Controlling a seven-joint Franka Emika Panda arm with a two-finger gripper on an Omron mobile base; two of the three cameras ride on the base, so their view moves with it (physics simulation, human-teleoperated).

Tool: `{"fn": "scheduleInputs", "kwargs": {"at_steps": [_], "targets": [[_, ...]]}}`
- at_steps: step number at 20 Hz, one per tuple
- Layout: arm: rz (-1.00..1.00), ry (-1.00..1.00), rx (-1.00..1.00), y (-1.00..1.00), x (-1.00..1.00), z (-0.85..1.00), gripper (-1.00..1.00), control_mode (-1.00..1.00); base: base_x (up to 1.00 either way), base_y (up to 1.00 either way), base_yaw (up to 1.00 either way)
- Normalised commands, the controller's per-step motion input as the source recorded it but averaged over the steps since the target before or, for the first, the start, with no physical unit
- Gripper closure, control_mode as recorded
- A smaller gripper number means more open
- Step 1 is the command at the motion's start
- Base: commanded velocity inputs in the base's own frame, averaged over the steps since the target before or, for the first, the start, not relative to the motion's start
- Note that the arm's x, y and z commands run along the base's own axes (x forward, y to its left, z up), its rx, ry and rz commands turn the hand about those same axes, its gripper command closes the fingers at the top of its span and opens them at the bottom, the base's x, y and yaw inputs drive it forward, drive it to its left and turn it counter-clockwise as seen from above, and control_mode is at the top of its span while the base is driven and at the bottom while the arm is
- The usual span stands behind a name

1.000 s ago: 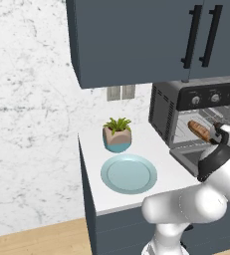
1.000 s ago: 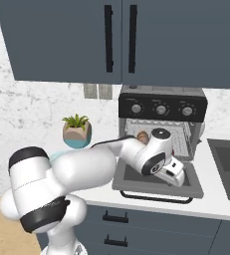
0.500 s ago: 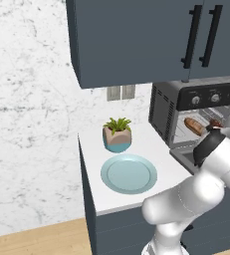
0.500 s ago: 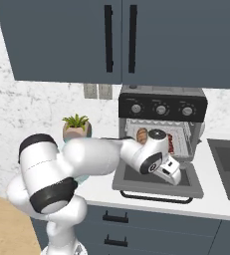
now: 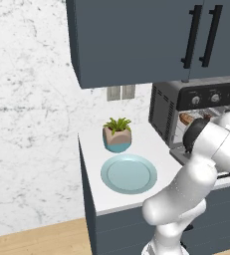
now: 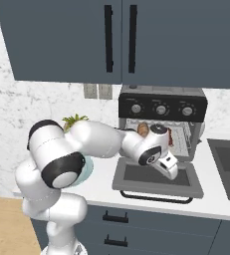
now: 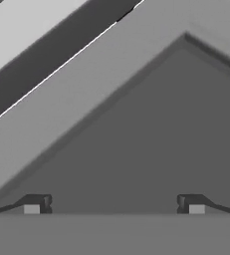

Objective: Pick up the kebab skewer and baguette bread, and place them inside the toaster oven. Close the toaster oven door and start by setting the timer.

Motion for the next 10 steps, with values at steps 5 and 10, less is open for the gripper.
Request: {"fn": "scheduleInputs", "kwargs": {"at_steps": [5, 10], "targets": [[-0.11, -0.01, 0.13, 0.0, 0.38, 0.06, -1.0, -1.0, 0.0, 0.0, 0.0], [-0.18, -0.05, 0.02, 0.01, 0.72, 0.0, -1.0, -1.0, 0.0, 0.0, 0.0]]}}
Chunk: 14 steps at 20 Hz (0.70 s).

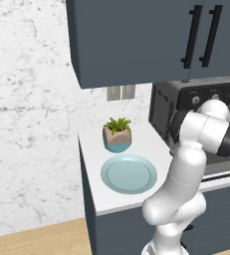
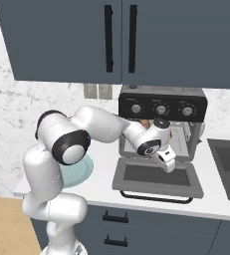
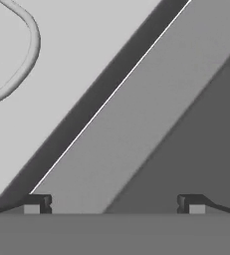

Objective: Pick up the kebab skewer and baguette bread, and place them inside the toaster oven. Close the toaster oven door and start by setting the timer.

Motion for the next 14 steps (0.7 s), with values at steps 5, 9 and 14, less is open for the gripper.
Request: {"fn": "scheduleInputs", "kwargs": {"at_steps": [5, 9, 14], "targets": [[-0.19, -0.09, 0.0, 0.0, 0.36, 0.0, -1.0, -1.0, 0.0, 0.0, 0.0], [-0.14, -0.14, 0.0, 0.0, -0.11, 0.0, -1.0, -1.0, 0.0, 0.0, 0.0], [-0.06, -0.15, 0.0, 0.0, -0.53, 0.07, -1.0, -1.0, 0.0, 0.0, 0.0]]}}
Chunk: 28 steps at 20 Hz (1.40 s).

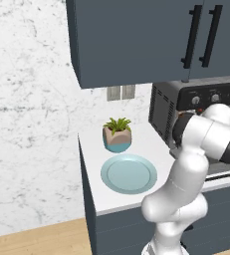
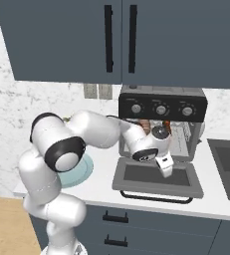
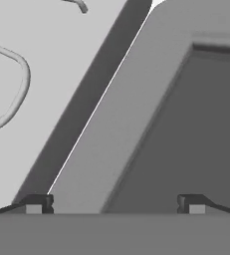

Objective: Pick up the kebab skewer and baguette bread, and place them inside the toaster oven. Close the toaster oven door and start by setting the timer.

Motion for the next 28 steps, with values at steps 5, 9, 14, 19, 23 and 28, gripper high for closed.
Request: {"fn": "scheduleInputs", "kwargs": {"at_steps": [5, 9, 14, 19, 23, 28], "targets": [[0.1, -0.04, -0.13, 0.12, -1.0, 0.59, -1.0, -1.0, 0.0, 0.0, 0.0], [0.41, 0.0, -0.23, 0.0, -1.0, 0.44, -1.0, -1.0, 0.0, 0.0, 0.0], [0.51, 0.0, -0.3, 0.0, -1.0, -0.01, -1.0, -1.0, 0.0, 0.0, 0.0], [0.4, 0.01, -0.26, 0.0, -0.87, -0.26, -1.0, -1.0, 0.0, 0.0, 0.0], [0.2, 0.19, -0.23, 0.0, 0.06, -0.15, -1.0, -1.0, 0.0, 0.0, 0.0], [0.11, 0.24, -0.16, 0.01, 0.26, -0.03, -1.0, -1.0, 0.0, 0.0, 0.0]]}}
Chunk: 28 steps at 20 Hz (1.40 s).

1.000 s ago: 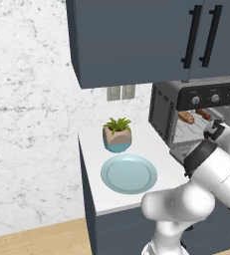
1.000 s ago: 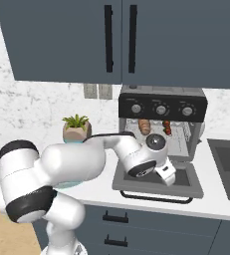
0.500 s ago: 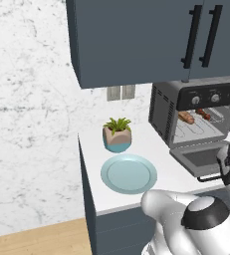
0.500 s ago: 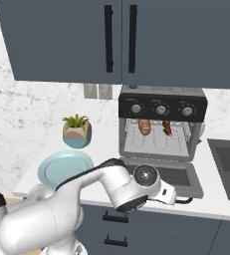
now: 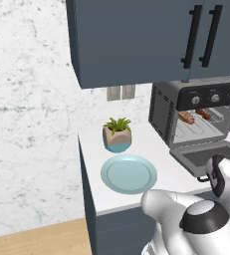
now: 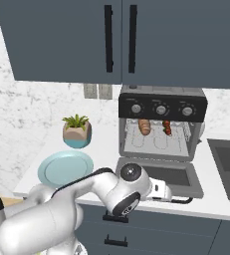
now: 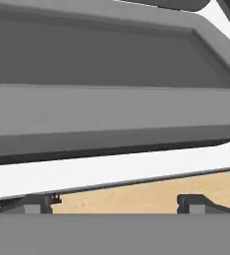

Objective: Pick up the kebab skewer and baguette bread, and place them inside the toaster oven. Close the toaster oven door and start by setting the timer.

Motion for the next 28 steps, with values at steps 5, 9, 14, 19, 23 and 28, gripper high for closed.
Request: {"fn": "scheduleInputs", "kwargs": {"at_steps": [5, 9, 14, 19, 23, 28], "targets": [[0.07, 0.19, -0.07, 0.0, 0.02, -0.19, -1.0, -1.0, 0.0, 0.0, 0.0], [0.01, 0.17, 0.0, 0.0, -0.15, -0.29, -1.0, -1.0, 0.0, 0.0, 0.0], [0.0, 0.03, 0.11, 0.0, 0.06, -0.06, -1.0, -1.0, 0.0, 0.0, 0.0], [0.0, -0.07, 0.19, -0.03, 0.06, -0.01, -1.0, -1.0, 0.0, 0.0, 0.0], [0.0, -0.04, 0.16, -0.03, 0.0, -0.11, -1.0, -1.0, 0.0, 0.0, 0.0], [0.0, 0.0, 0.08, 0.0, 0.09, -0.11, -1.0, -1.0, 0.0, 0.0, 0.0]]}}
